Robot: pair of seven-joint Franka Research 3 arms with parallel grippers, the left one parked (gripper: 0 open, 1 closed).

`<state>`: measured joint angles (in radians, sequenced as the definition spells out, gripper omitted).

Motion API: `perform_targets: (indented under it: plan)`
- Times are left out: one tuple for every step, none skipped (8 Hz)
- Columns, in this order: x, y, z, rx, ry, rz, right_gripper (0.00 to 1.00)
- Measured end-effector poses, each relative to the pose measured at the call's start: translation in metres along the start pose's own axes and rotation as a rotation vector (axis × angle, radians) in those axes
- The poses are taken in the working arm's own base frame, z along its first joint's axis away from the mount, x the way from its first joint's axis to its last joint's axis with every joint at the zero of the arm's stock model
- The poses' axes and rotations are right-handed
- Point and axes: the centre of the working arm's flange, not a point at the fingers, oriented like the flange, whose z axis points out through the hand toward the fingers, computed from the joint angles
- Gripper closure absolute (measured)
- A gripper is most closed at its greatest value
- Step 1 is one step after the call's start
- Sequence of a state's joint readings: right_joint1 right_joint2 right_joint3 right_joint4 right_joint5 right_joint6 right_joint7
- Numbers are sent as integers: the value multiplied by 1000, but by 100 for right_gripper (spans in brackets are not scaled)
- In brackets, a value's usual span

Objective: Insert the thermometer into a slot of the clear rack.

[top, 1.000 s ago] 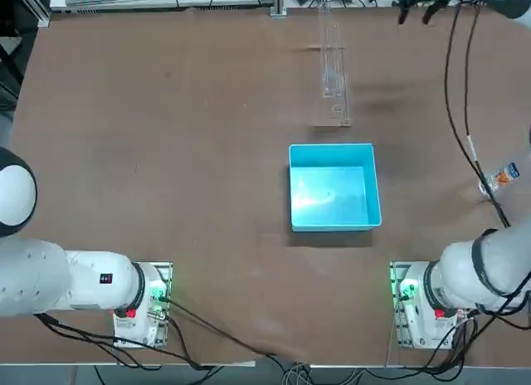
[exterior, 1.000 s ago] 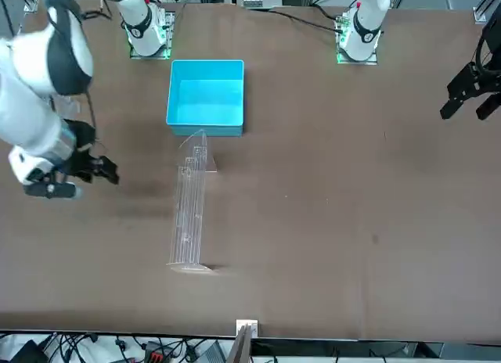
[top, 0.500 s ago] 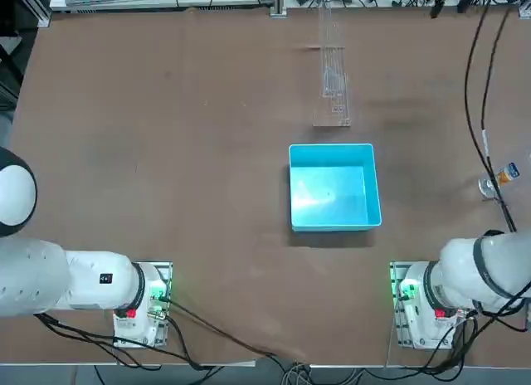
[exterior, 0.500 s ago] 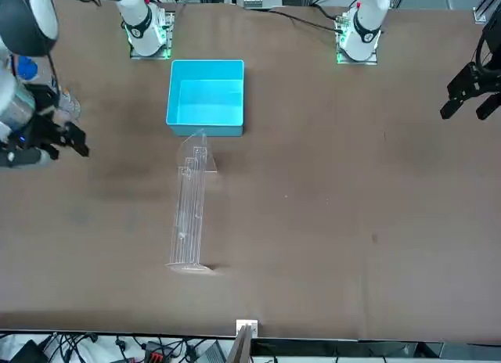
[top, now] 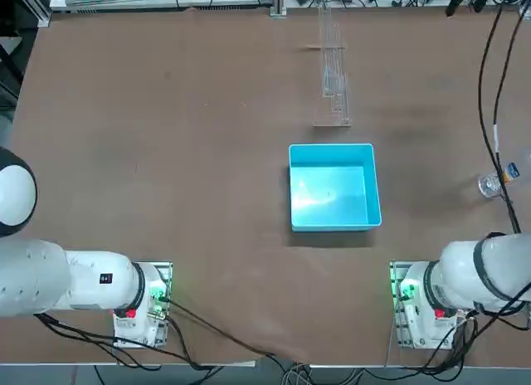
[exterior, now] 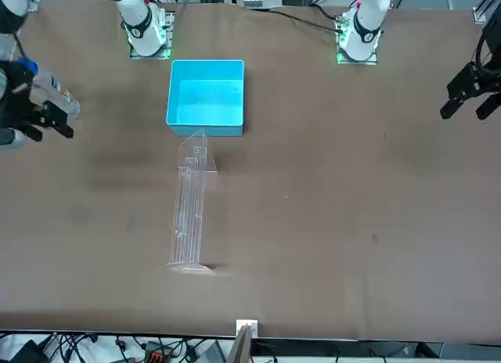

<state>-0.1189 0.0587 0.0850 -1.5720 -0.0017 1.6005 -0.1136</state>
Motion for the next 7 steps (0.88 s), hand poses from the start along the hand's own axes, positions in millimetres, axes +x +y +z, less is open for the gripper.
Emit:
perform_targets:
  plan:
    - [-8,2,-14,5,9,4,0]
    - [-14,-2,-24,6,19,0,0]
    - [-18,-8,-30,6,22,-9,0]
    - [-19,-11,-31,6,23,-14,0]
    - [-19,-12,-31,6,21,-16,0]
    - [-19,-12,-30,6,18,-16,0]
    - [-19,-11,-29,7,13,-14,0]
